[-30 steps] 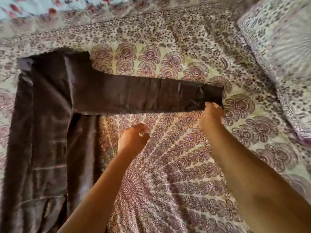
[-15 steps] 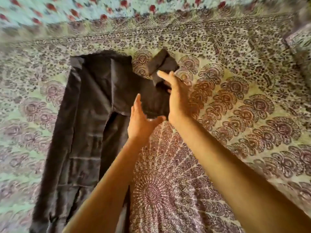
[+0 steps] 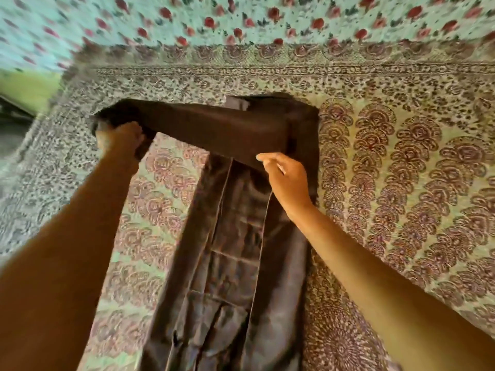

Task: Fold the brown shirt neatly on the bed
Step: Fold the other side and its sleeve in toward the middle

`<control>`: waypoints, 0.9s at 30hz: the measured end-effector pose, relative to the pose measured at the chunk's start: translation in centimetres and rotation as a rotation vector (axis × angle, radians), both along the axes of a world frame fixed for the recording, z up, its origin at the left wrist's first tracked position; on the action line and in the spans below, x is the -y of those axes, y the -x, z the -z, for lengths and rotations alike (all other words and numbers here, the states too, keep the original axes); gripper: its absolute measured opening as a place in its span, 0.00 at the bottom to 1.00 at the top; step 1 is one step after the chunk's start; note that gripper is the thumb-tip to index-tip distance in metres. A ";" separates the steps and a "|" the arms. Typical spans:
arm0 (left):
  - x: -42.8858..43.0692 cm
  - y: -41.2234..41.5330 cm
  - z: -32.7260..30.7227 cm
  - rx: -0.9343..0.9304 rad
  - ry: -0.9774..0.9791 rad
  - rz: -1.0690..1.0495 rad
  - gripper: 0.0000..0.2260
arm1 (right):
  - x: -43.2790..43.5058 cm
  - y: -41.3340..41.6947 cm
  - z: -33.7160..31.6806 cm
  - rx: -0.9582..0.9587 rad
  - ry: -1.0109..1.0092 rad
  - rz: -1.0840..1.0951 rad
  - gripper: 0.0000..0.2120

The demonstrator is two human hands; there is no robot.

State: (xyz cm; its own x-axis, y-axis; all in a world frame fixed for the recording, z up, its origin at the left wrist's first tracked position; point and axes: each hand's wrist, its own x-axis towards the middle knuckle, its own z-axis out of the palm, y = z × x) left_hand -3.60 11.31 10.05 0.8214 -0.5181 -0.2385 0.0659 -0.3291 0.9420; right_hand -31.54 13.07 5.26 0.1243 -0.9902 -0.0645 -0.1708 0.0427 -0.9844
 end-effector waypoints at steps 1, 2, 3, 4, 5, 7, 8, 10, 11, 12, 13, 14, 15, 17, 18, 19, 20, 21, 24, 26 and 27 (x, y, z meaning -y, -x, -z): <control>-0.1 -2.4 1.2 -0.008 -0.024 0.058 0.21 | 0.2 0.0 1.3 -0.099 0.001 0.008 0.11; -0.6 -4.3 2.7 0.009 -0.098 0.084 0.29 | 0.5 0.1 2.5 -0.189 0.001 0.021 0.12; -0.7 -5.5 4.8 -0.029 -0.155 0.095 0.30 | 0.9 0.2 3.7 -0.251 0.005 0.042 0.12; -1.1 -5.4 5.6 -0.069 -0.219 0.127 0.23 | 1.2 0.5 4.6 -0.282 0.013 0.065 0.12; -1.5 -4.3 6.4 -0.074 -0.248 0.154 0.11 | 1.6 0.7 5.5 -0.301 0.029 0.083 0.13; -2.0 0.0 6.8 -0.036 -0.273 0.261 0.06 | 2.5 1.0 6.6 -0.353 0.052 0.089 0.13; -2.2 2.4 7.6 -0.029 -0.283 0.343 0.07 | 2.9 1.2 7.0 -0.393 0.051 0.083 0.13; -2.7 6.6 9.5 -0.012 -0.312 0.544 0.07 | 3.9 1.8 7.6 -0.490 0.057 0.068 0.12; -2.9 8.4 10.4 -0.018 -0.330 0.621 0.06 | 4.5 2.1 7.8 -0.536 0.070 0.054 0.12; -2.9 10.1 11.1 -0.013 -0.356 0.677 0.04 | 5.3 2.4 7.9 -0.574 0.085 0.037 0.13; -2.7 11.5 11.6 0.034 -0.386 0.718 0.04 | 6.2 2.7 7.8 -0.608 0.101 0.014 0.13; -2.3 12.9 11.8 0.099 -0.406 0.725 0.04 | 7.2 3.0 7.7 -0.645 0.119 -0.007 0.14; -1.8 13.6 12.1 0.148 -0.409 0.679 0.05 | 8.4 3.0 7.5 -0.684 0.136 -0.030 0.15; -0.6 14.6 12.1 0.136 -0.399 0.570 0.07 | 11.0 2.8 6.9 -0.758 0.151 -0.088 0.17; -0.1 14.9 12.3 0.099 -0.398 0.533 0.10 | 12.3 2.6 6.8 -0.796 0.140 -0.125 0.19; 0.3 15.1 12.4 0.077 -0.407 0.527 0.13 | 13.4 2.3 6.6 -0.840 0.119 -0.166 0.20; 0.5 15.4 12.3 0.083 -0.427 0.548 0.15 | 14.4 2.0 6.7 -0.890 0.090 -0.199 0.22; 0.8 15.8 12.3 0.095 -0.442 0.571 0.17 | 15.2 1.7 6.7 -0.937 0.063 -0.217 0.23; 1.0 16.5 12.5 0.021 -0.439 0.590 0.16 | 16.6 0.8 7.3 -1.030 0.012 -0.237 0.24; 1.1 16.5 12.9 -0.054 -0.419 0.591 0.12 | 17.5 0.5 7.8 -1.064 -0.004 -0.298 0.24; 1.1 16.4 13.1 -0.074 -0.412 0.601 0.11 | 18.1 0.4 8.0 -1.077 -0.011 -0.331 0.25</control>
